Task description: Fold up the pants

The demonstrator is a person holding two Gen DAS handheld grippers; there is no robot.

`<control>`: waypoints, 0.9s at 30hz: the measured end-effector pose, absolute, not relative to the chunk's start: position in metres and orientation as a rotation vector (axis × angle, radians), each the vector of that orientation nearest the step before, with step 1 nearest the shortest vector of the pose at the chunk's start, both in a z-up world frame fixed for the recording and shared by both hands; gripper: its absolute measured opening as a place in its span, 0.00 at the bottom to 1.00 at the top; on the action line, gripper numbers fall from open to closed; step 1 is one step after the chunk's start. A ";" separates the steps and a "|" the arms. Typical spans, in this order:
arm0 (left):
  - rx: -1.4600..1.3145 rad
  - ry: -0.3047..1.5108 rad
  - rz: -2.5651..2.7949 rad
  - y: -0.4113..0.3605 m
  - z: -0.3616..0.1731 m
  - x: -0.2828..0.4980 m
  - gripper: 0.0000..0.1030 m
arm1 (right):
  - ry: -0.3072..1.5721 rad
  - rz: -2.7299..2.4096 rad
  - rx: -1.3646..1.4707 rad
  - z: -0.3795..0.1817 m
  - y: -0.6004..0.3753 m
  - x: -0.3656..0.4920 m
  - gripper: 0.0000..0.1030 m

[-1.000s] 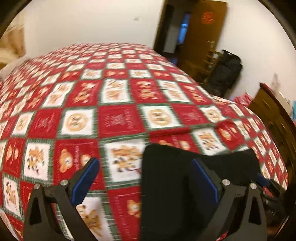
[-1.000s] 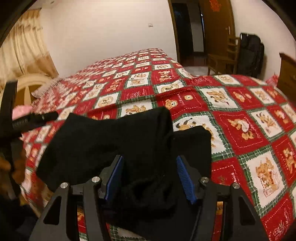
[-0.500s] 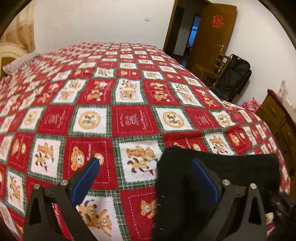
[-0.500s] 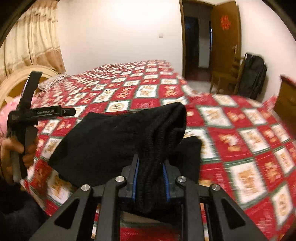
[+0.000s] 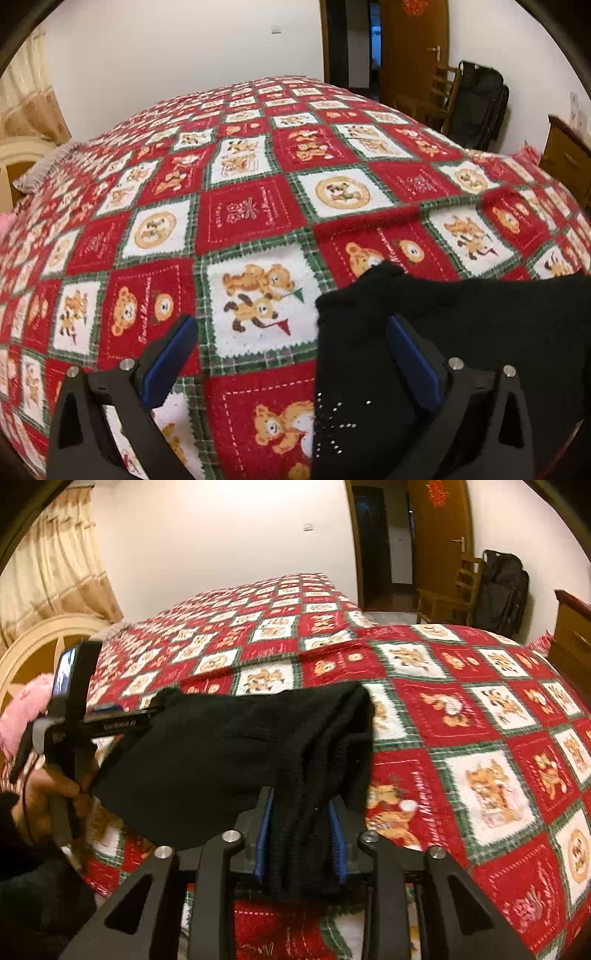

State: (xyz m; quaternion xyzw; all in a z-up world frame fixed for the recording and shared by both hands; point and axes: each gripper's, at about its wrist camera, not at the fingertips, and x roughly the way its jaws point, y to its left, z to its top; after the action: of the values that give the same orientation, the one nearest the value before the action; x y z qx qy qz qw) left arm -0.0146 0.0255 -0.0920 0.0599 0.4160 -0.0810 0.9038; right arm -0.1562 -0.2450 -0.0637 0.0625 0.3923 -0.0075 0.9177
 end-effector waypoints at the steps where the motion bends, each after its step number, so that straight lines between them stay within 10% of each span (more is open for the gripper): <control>1: 0.114 0.872 -0.175 0.028 -0.091 -0.014 1.00 | 0.773 -0.033 0.133 -0.055 -0.248 -0.160 0.32; 27: 0.103 0.867 -0.159 0.012 -0.090 -0.027 1.00 | 0.784 -0.132 -0.049 -0.068 -0.243 -0.081 0.32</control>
State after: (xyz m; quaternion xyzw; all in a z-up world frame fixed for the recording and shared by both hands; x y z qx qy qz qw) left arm -0.0272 0.0116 -0.0902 0.0500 0.4194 -0.0770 0.9031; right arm -0.0805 -0.2434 -0.0683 -0.0239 0.3817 -0.0643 0.9218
